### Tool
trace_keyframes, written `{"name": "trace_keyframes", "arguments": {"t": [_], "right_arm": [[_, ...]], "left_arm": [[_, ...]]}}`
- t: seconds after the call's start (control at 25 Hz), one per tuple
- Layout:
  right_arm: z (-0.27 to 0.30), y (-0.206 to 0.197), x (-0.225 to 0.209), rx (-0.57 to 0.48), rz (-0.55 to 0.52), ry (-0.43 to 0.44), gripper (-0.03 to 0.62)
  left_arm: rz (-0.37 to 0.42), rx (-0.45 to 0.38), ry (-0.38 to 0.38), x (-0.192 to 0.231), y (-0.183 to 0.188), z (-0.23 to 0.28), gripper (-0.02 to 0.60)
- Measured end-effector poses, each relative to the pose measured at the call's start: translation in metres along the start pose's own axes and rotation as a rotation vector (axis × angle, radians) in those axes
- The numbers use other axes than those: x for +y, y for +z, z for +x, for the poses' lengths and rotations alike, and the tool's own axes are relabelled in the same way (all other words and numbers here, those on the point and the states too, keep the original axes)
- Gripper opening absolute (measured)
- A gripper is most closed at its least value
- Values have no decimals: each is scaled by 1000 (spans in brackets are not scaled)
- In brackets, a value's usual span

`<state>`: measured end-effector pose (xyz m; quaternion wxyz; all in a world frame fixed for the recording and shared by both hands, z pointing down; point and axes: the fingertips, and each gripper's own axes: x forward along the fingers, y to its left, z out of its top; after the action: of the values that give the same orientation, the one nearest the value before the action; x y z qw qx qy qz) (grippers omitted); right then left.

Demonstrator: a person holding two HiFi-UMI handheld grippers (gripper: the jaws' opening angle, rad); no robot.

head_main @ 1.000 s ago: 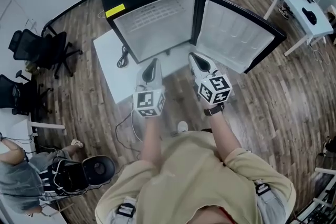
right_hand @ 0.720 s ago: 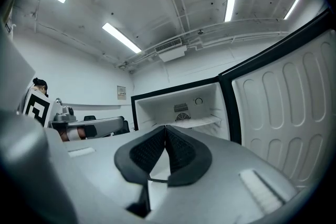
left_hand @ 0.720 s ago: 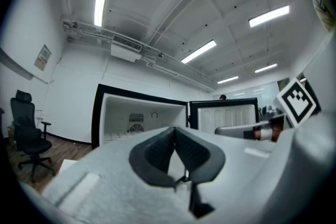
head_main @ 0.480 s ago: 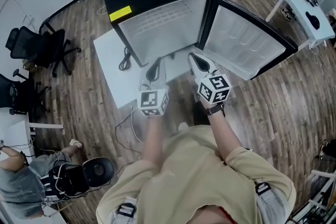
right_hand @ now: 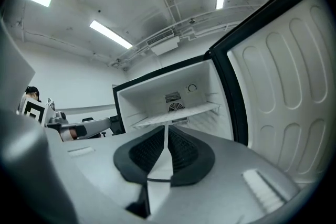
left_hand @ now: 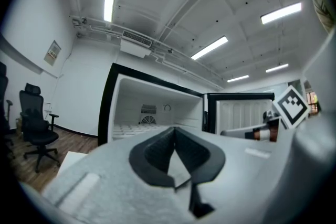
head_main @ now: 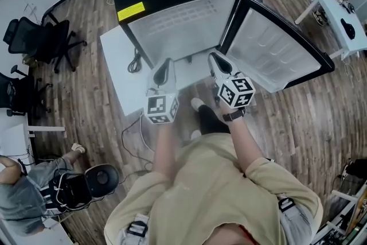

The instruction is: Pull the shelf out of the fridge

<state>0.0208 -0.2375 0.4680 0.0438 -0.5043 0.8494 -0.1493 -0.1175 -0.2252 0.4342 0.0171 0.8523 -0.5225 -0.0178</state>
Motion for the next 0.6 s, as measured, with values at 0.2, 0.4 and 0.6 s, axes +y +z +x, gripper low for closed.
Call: {"name": "trace_keyframes", "arguments": {"t": [0.2,0.4,0.6], "right_arm": [[17,-5,-30,-8,167,-19,17],[34,-8,-50,-14,263,-17,62],[54,-12,-66,-3,324,-11,87]], "left_arm": [[11,21,-15,-2,-3,22,2],[9,29,-19,4,-7,45,2],[1,43,-21,8,-13,67,2]]}}
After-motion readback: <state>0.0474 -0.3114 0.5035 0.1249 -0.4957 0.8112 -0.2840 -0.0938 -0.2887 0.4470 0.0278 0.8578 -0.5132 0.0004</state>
